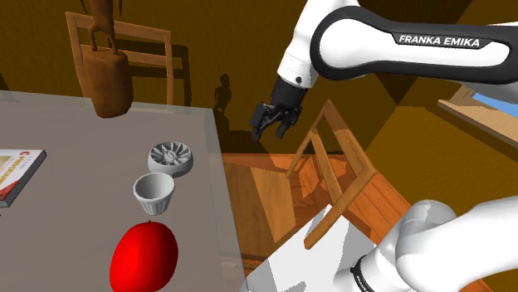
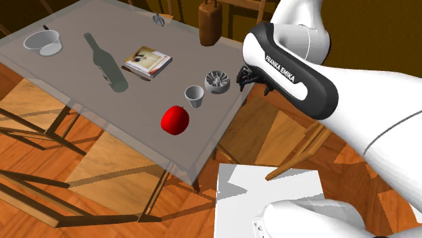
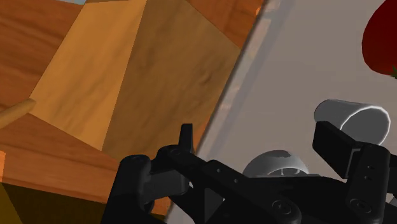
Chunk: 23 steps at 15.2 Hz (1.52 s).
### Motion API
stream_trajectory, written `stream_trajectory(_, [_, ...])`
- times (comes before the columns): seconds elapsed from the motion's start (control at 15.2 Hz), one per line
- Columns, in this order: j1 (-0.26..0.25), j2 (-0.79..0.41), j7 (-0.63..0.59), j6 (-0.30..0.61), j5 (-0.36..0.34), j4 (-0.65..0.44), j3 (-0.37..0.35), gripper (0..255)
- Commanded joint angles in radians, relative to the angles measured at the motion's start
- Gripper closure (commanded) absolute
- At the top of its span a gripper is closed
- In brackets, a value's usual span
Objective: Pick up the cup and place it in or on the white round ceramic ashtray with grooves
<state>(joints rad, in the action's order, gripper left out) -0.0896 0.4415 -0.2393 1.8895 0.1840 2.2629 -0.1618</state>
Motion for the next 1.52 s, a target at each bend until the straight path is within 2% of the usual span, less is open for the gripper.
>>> stream_trajectory(0.0, [-0.013,-0.05,-0.026,0.04,0.006,-0.013,-0.03,0])
stream_trajectory(0.53, [-0.049,-0.306,-0.12,0.186,-0.021,-0.126,-0.126,0])
stream_trajectory(1.19, [-0.128,-0.668,-0.265,0.287,-0.148,-0.373,-0.191,0])
stream_trajectory(1.45, [-0.141,-0.712,-0.278,0.324,-0.165,-0.378,-0.189,0])
